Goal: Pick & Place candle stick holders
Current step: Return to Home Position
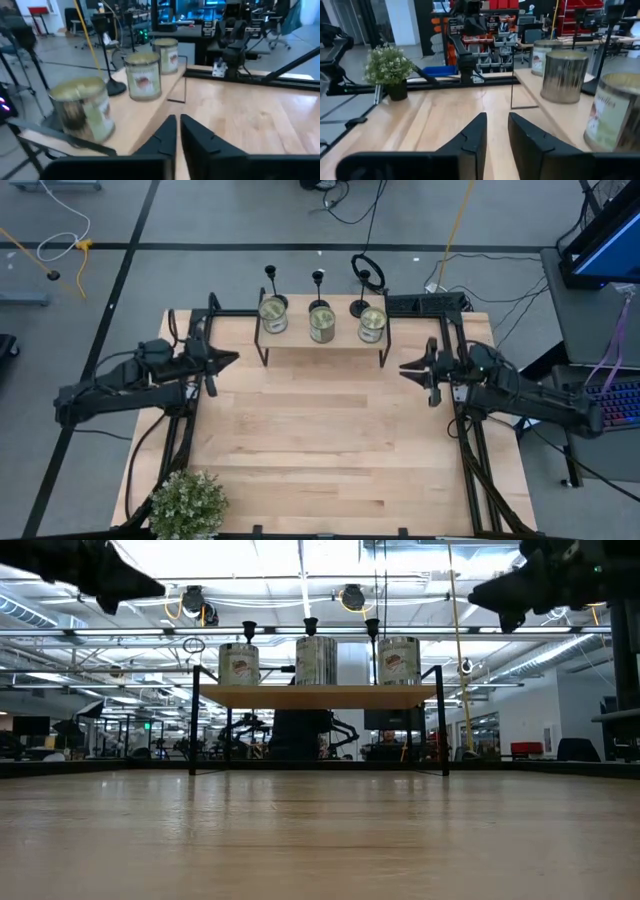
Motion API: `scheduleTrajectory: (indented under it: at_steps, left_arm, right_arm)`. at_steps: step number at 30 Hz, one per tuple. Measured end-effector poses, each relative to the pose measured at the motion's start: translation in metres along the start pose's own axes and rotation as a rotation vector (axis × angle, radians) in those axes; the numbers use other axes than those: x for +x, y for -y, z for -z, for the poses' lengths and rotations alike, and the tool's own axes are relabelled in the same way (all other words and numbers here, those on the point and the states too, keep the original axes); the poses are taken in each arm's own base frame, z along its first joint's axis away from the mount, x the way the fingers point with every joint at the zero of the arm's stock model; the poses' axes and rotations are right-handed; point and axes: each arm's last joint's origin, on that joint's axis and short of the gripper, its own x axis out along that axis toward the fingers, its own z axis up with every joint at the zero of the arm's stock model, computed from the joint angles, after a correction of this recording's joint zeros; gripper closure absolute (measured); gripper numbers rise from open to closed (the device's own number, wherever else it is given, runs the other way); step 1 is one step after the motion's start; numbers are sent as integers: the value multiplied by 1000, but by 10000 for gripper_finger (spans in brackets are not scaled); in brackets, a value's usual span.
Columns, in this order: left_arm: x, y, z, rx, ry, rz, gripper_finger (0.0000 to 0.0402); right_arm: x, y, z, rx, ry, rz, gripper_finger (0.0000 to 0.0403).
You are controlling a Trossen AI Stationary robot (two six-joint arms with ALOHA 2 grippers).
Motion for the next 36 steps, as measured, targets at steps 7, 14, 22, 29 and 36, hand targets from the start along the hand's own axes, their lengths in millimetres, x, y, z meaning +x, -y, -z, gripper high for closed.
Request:
scheduleTrajectory:
  at_steps: [7, 14, 22, 29, 36]
  left_arm:
    - [3, 1, 25, -47, 15, 5, 384]
    - [6, 1, 42, -67, 75, 6, 395]
    - [18, 3, 68, -86, 139, 8, 382]
    - [22, 3, 77, -67, 166, 7, 398]
    - [22, 4, 77, 5, 161, 11, 380]
  right_arm:
    - [-4, 0, 24, -9, -13, 1, 342]
    - [-8, -1, 44, 21, 2, 8, 352]
    - [-8, 2, 69, 111, 58, 79, 362]
    - [-9, 6, 68, 102, 119, 203, 374]
    - [-9, 7, 68, 64, 116, 233, 385]
